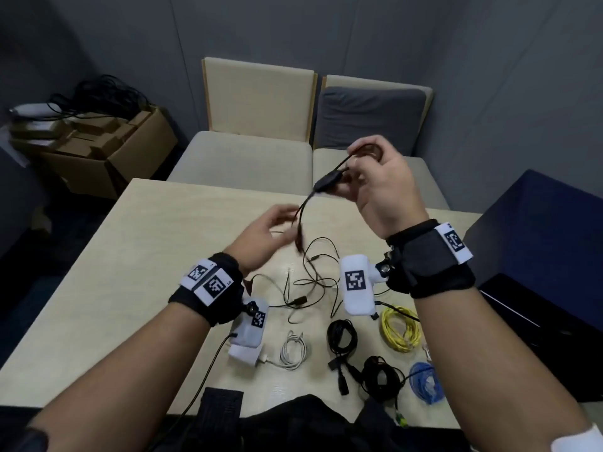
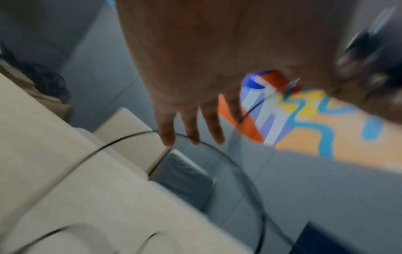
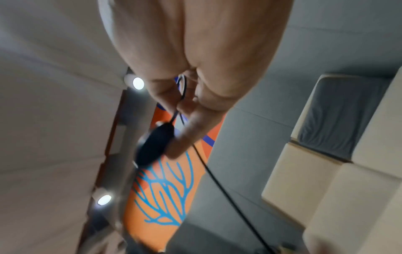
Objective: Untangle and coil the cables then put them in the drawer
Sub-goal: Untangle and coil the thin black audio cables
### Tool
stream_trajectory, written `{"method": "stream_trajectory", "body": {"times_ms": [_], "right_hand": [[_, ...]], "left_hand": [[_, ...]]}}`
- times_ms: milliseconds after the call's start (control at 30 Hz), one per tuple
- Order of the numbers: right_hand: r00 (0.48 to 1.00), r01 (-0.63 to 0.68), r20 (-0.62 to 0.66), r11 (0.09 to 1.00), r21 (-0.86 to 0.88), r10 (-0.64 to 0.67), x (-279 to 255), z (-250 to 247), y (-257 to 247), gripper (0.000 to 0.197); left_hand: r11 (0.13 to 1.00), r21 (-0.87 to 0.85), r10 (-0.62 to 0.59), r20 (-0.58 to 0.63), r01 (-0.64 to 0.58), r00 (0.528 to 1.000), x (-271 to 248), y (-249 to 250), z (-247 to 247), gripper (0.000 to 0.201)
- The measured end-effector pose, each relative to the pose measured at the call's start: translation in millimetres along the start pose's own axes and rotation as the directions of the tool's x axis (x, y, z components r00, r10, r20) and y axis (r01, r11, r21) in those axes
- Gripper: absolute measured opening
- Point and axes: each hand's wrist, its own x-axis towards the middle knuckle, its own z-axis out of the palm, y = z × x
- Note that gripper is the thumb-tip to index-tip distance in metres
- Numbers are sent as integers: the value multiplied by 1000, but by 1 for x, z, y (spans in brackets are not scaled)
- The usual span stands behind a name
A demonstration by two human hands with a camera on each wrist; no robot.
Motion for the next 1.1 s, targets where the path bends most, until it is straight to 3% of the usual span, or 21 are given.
{"method": "stream_trajectory", "body": {"times_ms": [67,100,233,267,300,367,433,467,533,567,600,667,700,767,833,933,1000,1100], "right_hand": [[999,38,-7,994,106,-38,1,1,-14,25],[998,63,-17,987,147,-61,1,1,-22,24],[977,209,-104,940,271,-187,5,-11,-51,23],[965,256,-140,925,282,-224,6,-18,-56,22],[952,292,-175,919,263,-253,9,-27,-60,23],[929,303,-251,948,101,-270,14,-48,-56,27],[908,177,-331,952,-250,-256,17,-72,-34,29],[907,62,-344,883,-466,-245,18,-82,-20,27],[935,-170,-317,584,-793,-158,11,-93,1,20],[951,-237,-299,434,-869,-81,6,-92,10,22],[970,-228,-242,324,-918,-3,-1,-88,17,33],[995,-16,10,248,-969,103,-11,-69,30,66],[980,107,146,259,-960,135,-14,-56,35,76],[941,203,291,396,-896,174,-15,-37,43,76],[950,111,252,557,-823,183,-13,-29,44,61],[959,74,226,624,-778,169,-10,-29,39,25],[971,69,210,715,-696,110,-7,-29,35,3],[984,86,178,875,-476,-1,-2,-24,20,17]], "left_hand": [[977,205,-87,152,55,984,-6,-20,4,65],[956,284,-128,167,77,978,-7,-29,6,63],[852,507,-183,56,130,982,-6,-55,9,12],[854,497,-194,28,155,981,-5,-57,5,10],[865,469,-199,-12,181,980,-3,-57,1,21],[915,339,-188,-117,217,975,2,-49,-5,33],[965,176,-159,-188,193,969,6,-29,-7,34],[981,107,-138,-198,162,970,8,-17,-6,33],[995,55,-75,-170,85,983,12,10,-3,30],[997,57,-44,-142,52,989,13,23,0,29],[998,65,-19,-104,25,994,14,35,3,27],[995,93,32,-11,-31,999,14,56,12,23],[992,106,59,32,-62,998,14,64,17,20],[986,124,103,75,-112,992,15,76,24,17],[985,108,132,55,-137,990,17,80,24,14],[989,-12,151,10,-150,989,18,79,16,12],[987,-72,145,1,-145,989,16,72,12,11],[996,-55,78,36,-76,996,13,50,9,20]]}}
